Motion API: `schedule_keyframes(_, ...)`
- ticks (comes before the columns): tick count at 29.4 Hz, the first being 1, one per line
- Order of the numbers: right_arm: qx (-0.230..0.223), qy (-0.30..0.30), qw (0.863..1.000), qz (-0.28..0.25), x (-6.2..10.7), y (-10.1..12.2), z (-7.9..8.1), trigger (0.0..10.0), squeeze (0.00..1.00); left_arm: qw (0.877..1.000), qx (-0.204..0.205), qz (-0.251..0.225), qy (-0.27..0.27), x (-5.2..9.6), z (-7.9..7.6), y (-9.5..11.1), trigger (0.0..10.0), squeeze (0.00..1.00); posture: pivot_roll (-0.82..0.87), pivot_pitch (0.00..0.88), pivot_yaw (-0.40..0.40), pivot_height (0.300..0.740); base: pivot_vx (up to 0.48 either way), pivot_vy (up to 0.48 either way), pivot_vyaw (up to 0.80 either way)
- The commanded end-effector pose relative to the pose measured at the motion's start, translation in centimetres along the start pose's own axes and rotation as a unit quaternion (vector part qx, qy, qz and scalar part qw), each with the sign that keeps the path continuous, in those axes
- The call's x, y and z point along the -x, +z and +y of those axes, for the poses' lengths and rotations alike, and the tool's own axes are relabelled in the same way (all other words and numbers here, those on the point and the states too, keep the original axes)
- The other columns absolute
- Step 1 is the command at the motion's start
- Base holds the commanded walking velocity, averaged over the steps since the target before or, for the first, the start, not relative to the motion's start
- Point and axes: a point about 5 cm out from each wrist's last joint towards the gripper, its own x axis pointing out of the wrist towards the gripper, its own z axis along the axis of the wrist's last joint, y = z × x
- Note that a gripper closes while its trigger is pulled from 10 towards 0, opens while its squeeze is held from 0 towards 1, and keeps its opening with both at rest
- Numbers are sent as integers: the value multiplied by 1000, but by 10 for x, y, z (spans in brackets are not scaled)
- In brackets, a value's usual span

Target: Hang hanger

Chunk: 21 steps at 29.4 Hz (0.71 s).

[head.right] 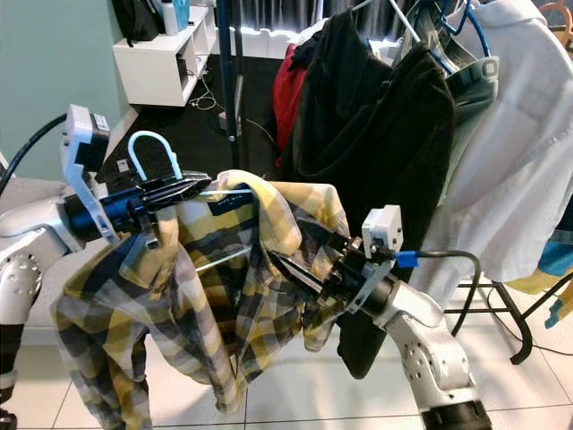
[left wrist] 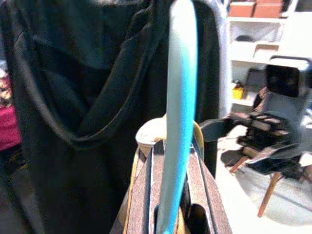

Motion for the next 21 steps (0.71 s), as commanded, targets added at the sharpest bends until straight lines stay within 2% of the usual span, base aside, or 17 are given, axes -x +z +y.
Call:
schedule_keyframes(1,2,-5,1000,-1,3,-1,-2,10000,0,1000,-13,-13,-11,3,-2,10,10000,0,16,180,-42,740,0,0,0)
schedule_keyframes(7,5,-2,1000,-1,-1,1,-9,10000,0,1000,-5,-12,-26,2,-5,10,10000,0,22,181,-40,740,0,0,0)
schedule_keyframes(15,-13,21,1000,5,-5,-5,-7,10000,0,999,-3,-13,-31,0,-5,11,10000,0,24,183,-37,740,0,0,0)
schedule_keyframes(16,-19,26,999,5,-5,-6,-6,4706,0,999,-3,-14,-31,0,-5,11,10000,0,25,184,-38,740,0,0,0)
schedule_keyframes(17,-19,26,999,5,-5,-6,-6,4706,0,999,-3,-14,-31,0,-5,11,10000,0,25,184,-38,740,0,0,0)
schedule_keyframes(18,-25,30,999,4,-6,-7,-4,0,0,999,-3,-14,-31,0,-5,11,10000,0,25,184,-38,740,0,0,0)
schedule_keyframes(21,-28,33,999,3,-6,-7,-4,0,0,999,-4,-14,-31,-1,-5,11,10000,0,25,184,-38,740,0,0,0)
